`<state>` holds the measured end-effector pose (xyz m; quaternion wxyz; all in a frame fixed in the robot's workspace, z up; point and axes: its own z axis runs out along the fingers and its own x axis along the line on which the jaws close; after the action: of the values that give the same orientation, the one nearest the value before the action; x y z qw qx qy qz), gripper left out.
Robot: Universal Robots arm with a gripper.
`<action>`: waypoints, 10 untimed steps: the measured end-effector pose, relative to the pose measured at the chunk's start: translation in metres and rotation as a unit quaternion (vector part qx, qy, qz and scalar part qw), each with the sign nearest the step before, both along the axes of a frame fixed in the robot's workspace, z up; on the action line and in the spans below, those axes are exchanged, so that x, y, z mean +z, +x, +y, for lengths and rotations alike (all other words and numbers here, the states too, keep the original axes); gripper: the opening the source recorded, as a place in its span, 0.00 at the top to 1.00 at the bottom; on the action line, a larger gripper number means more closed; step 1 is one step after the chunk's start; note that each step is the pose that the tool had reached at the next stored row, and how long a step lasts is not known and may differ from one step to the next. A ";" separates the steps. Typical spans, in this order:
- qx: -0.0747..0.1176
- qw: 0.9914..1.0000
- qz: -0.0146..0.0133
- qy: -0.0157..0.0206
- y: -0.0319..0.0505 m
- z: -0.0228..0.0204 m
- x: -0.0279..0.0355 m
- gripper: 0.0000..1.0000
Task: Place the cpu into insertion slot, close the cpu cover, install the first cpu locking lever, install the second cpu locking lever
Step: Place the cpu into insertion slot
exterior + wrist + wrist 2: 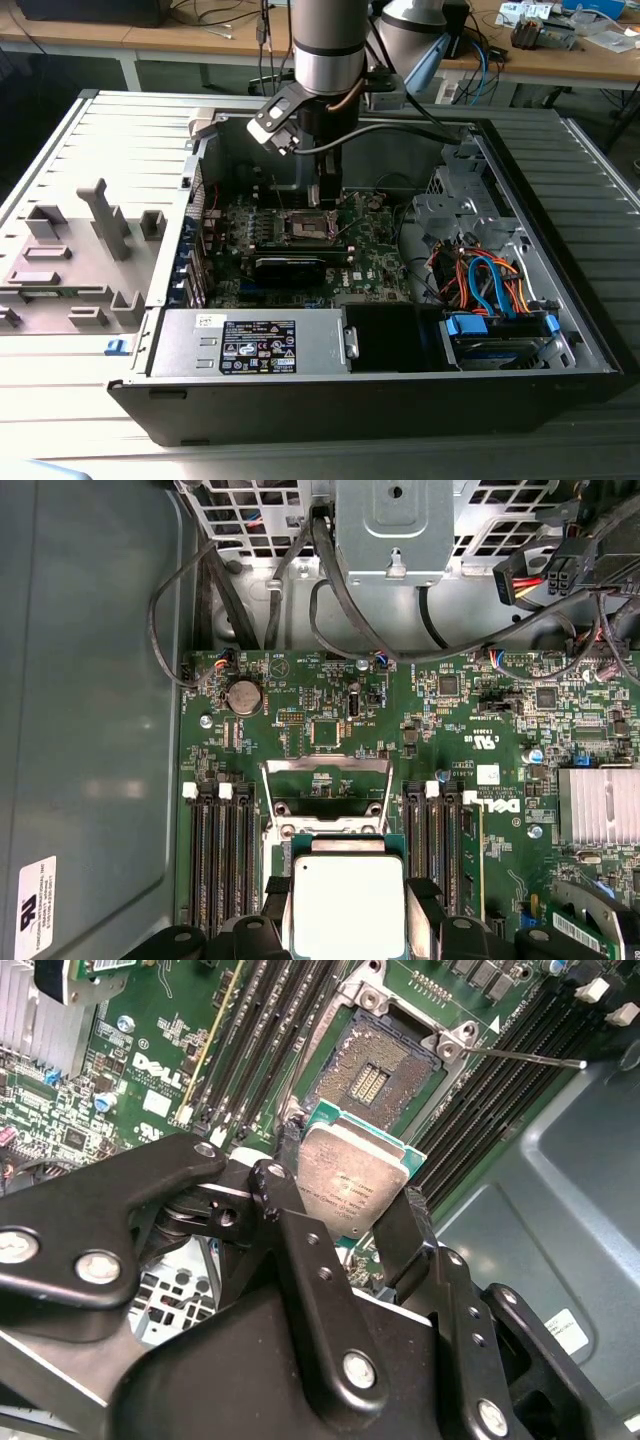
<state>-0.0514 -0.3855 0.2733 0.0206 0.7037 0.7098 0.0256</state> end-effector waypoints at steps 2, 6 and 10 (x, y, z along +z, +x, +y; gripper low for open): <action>0.000 1.000 0.000 0.000 -0.0003 0.0000 -0.0001 0.46; 0.000 1.000 0.000 0.000 -0.0012 0.0000 -0.0002 0.46; 0.000 1.000 0.000 0.000 -0.0019 0.0000 -0.0003 0.46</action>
<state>-0.0533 -0.3855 0.2730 0.0206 0.7037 0.7098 0.0256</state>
